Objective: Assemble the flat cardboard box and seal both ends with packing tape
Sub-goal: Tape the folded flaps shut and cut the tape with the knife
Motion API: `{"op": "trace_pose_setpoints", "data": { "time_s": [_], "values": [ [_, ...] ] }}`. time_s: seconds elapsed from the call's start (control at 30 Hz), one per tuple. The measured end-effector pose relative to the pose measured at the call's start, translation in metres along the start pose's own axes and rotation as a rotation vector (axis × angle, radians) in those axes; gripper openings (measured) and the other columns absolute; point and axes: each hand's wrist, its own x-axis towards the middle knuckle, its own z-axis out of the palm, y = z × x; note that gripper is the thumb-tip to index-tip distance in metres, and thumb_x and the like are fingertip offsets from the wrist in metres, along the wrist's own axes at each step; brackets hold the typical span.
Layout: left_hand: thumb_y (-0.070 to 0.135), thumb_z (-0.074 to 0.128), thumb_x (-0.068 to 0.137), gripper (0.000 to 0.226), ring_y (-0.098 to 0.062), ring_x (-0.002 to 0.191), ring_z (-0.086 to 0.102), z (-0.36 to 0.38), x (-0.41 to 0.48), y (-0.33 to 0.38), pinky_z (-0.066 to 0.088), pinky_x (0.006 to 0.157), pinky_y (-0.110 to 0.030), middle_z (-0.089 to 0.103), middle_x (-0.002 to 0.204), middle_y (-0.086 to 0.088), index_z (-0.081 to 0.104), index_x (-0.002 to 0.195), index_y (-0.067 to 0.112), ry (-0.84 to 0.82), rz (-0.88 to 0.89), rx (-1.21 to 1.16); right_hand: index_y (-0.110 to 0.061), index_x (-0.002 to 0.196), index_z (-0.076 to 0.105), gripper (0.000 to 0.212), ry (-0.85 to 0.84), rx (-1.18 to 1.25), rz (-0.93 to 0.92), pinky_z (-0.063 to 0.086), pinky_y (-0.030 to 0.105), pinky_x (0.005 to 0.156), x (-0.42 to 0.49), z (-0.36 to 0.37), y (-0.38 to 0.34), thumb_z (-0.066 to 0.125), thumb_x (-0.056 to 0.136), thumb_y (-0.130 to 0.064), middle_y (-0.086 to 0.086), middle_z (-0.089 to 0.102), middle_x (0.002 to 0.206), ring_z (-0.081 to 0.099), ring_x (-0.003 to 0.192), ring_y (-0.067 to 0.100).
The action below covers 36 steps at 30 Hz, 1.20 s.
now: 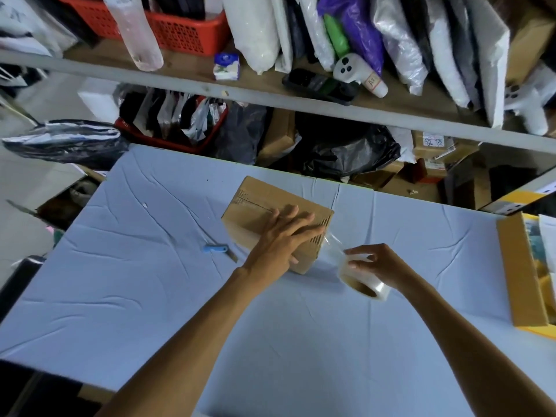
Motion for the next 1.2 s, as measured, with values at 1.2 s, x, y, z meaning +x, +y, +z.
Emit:
{"op": "trace_pose_setpoints", "data": {
  "time_s": [1.2],
  "values": [
    [0.003,0.08,0.066,0.112,-0.027,0.148,0.002,-0.004,-0.003,0.013,-0.007,0.117,-0.041,0.016,0.159,0.002,0.013,0.15,0.033,0.014,-0.032,0.1,-0.013,0.118,0.067,0.03,-0.054,0.069,-0.027,0.044,0.016,0.082,-0.012,0.0,-0.001,0.065,0.089,-0.015,-0.001,0.067,0.117,0.061,0.107,0.012]
  ]
}}
